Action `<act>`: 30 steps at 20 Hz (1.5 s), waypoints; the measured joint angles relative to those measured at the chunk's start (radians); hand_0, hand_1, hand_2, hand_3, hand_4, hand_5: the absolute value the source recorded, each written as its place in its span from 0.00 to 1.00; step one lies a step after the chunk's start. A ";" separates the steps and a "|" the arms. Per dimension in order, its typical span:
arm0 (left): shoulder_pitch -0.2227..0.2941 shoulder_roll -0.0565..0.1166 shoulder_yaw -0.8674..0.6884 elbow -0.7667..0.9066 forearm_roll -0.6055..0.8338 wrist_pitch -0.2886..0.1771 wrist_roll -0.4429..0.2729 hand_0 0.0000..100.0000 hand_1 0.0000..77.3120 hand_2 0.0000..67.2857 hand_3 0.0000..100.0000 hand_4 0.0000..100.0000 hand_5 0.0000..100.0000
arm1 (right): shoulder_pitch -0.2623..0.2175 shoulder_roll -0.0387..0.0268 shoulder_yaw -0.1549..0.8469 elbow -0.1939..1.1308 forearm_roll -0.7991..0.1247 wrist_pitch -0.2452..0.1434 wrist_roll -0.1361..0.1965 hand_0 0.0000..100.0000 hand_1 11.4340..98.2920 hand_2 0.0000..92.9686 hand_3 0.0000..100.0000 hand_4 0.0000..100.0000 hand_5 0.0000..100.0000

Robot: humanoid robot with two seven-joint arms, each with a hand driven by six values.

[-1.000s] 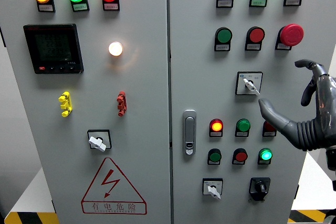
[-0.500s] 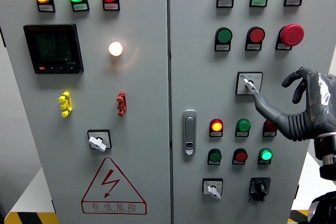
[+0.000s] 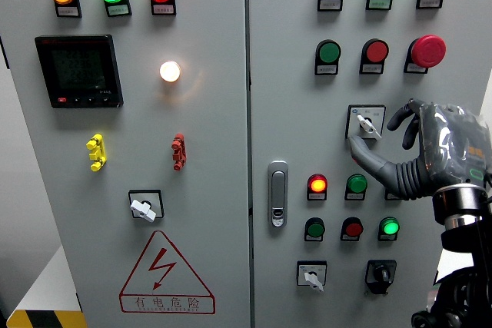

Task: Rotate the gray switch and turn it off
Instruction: 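Close the right hand's fingers around the white switch lever, then twist the held switch lever with the right hand to vertical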

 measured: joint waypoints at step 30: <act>0.000 0.000 0.001 0.000 0.000 0.000 0.000 0.34 0.00 0.18 0.22 0.12 0.12 | 0.040 0.0004 -0.009 -0.070 -0.004 0.005 0.002 0.15 0.25 0.70 0.86 1.00 0.99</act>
